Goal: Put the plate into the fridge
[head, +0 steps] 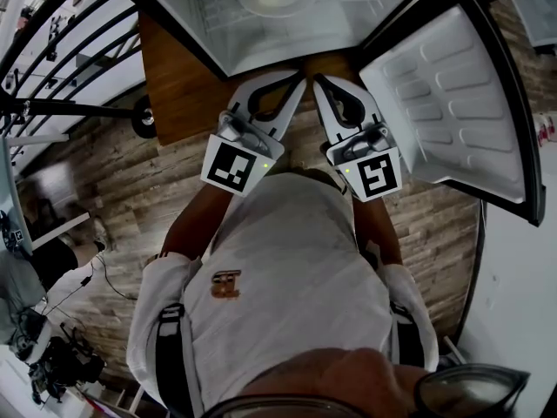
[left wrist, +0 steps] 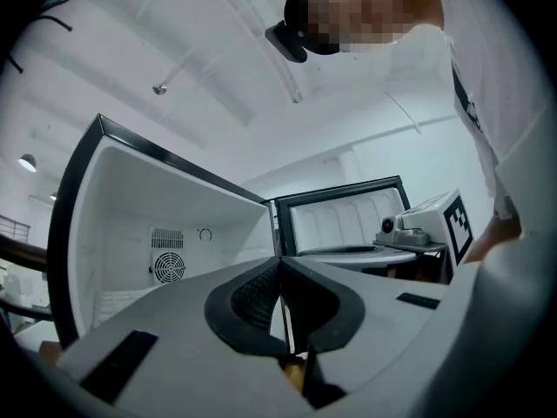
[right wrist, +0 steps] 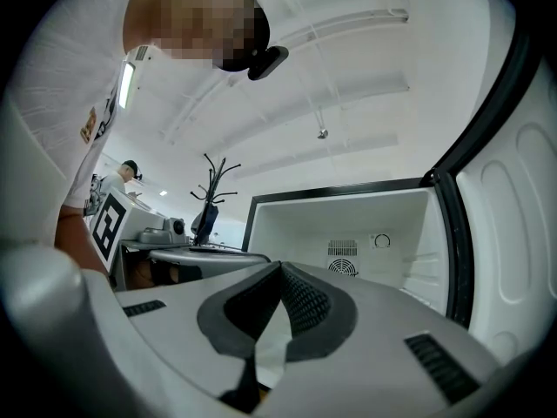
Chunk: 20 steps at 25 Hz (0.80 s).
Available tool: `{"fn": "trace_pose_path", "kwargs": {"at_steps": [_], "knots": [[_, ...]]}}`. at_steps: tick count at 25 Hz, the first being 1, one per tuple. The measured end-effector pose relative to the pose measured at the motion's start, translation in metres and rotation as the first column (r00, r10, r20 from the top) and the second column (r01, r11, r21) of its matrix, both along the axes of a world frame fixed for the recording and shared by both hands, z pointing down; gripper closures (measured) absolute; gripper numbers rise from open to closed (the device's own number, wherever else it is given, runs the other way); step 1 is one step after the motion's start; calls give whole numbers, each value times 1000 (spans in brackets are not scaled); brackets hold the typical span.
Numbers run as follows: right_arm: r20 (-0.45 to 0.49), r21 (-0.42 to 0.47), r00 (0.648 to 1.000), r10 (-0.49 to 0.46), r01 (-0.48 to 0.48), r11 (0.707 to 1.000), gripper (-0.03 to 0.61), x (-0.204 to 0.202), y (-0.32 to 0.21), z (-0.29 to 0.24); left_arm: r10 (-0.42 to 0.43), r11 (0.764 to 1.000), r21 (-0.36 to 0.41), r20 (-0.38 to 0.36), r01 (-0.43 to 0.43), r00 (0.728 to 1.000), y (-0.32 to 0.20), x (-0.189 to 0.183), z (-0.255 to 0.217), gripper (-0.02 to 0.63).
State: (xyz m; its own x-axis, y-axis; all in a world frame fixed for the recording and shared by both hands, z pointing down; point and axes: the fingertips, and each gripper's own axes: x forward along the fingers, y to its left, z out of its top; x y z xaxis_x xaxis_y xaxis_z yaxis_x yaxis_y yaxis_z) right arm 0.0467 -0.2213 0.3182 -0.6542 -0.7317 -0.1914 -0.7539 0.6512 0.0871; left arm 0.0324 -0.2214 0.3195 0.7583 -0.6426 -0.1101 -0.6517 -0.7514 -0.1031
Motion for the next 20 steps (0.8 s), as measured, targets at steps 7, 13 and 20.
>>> {"fn": "trace_pose_path", "kwargs": {"at_steps": [7,13,20], "knots": [[-4,-7,1000,8,-8,1000,546,-6,0,3,7,1000,-16,-12,-7,1000,-3,-8,3,595],[-6,-9,1000,14,-14,1000,546,-8,-1,5,13,1000,-20,-8,-13,1000,-6,-11,4,595],[-9,-11,1000,24,-24,1000,546,-7,-3,6,24,999,-21,3,-24,1000,-9,-11,6,595]]}}
